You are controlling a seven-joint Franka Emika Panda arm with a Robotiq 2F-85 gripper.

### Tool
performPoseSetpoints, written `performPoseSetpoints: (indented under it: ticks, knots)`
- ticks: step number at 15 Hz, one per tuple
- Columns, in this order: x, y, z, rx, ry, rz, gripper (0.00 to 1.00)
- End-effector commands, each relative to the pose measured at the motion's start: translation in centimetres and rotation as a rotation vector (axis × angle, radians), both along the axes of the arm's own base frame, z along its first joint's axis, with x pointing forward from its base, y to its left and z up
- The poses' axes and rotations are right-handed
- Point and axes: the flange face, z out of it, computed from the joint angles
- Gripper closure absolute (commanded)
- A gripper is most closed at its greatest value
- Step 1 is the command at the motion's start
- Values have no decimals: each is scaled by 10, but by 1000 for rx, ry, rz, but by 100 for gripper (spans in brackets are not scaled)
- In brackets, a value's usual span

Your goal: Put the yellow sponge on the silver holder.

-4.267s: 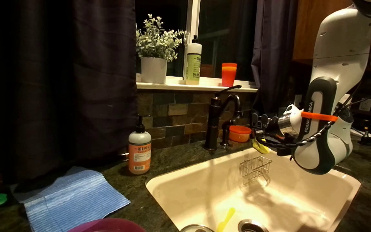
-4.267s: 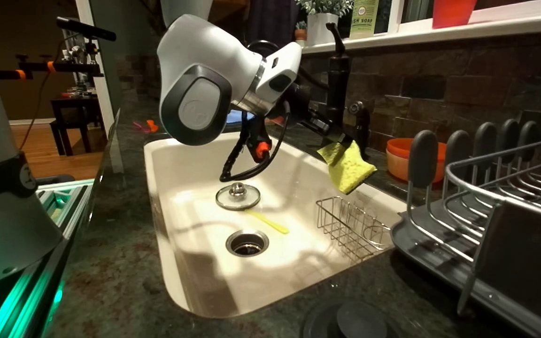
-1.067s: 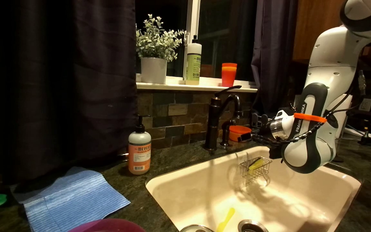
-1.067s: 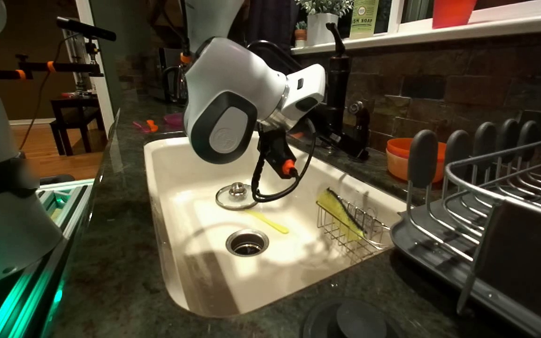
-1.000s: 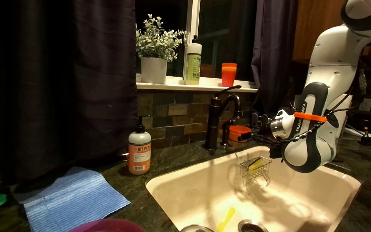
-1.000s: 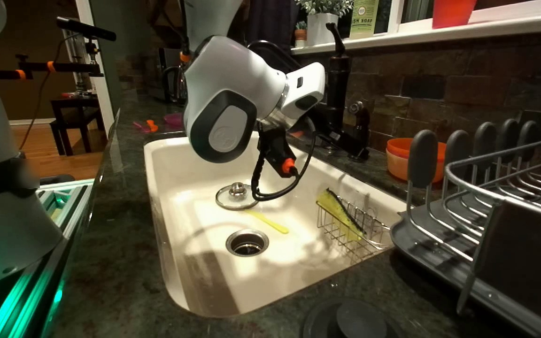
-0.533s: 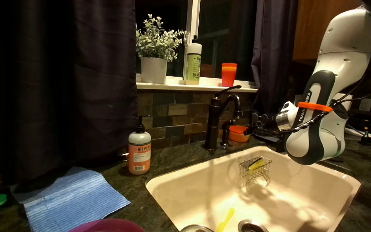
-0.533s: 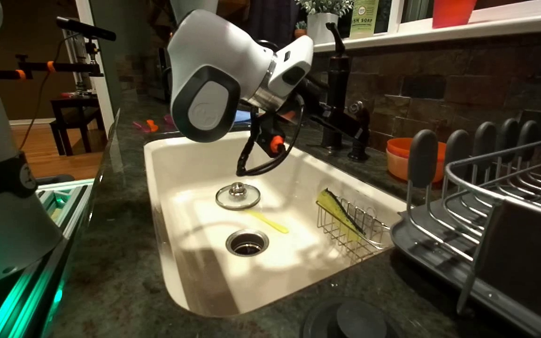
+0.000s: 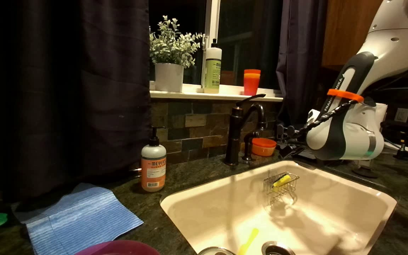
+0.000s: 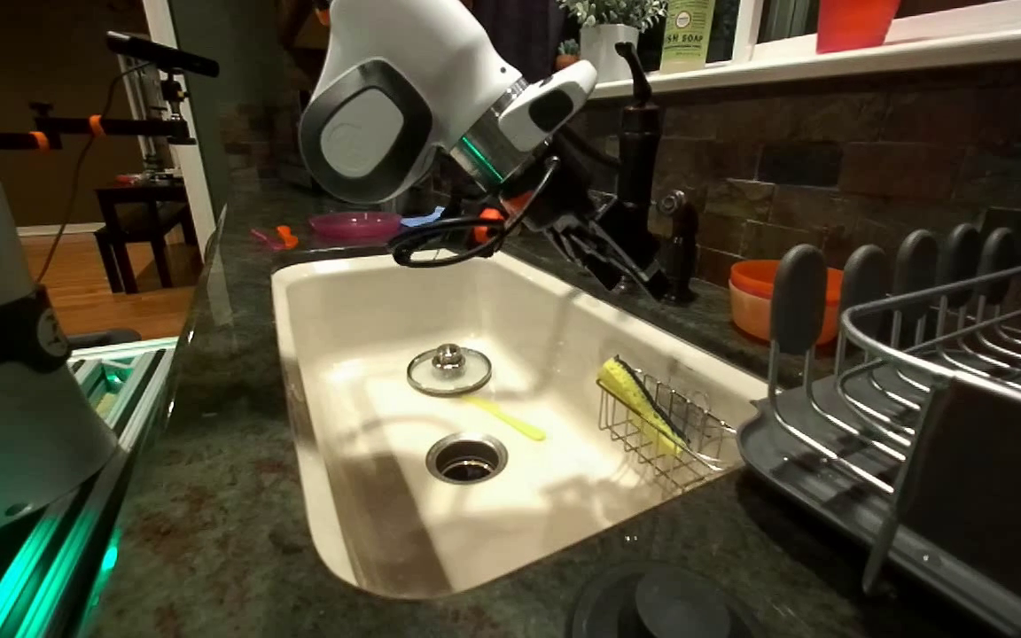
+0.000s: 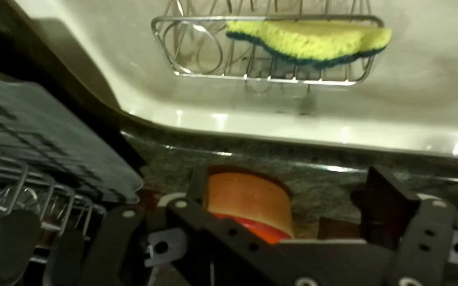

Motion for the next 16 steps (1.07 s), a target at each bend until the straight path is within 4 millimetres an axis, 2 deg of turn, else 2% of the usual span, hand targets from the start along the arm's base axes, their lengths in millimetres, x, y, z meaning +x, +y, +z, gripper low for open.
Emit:
performPoseSetpoints:
  ticks: [1, 3, 5, 7, 11, 16]
  knots:
    - [-15, -5, 5, 31, 191, 41, 0]
    - [-24, -17, -3, 38, 279, 48, 0]
    - [-32, -33, -22, 15, 350, 23, 0]
    - [-43, -39, -31, -26, 382, 3, 0]
    - [-53, -30, -32, -62, 404, 15, 0]
    - [-59, -14, -23, -93, 388, 24, 0]
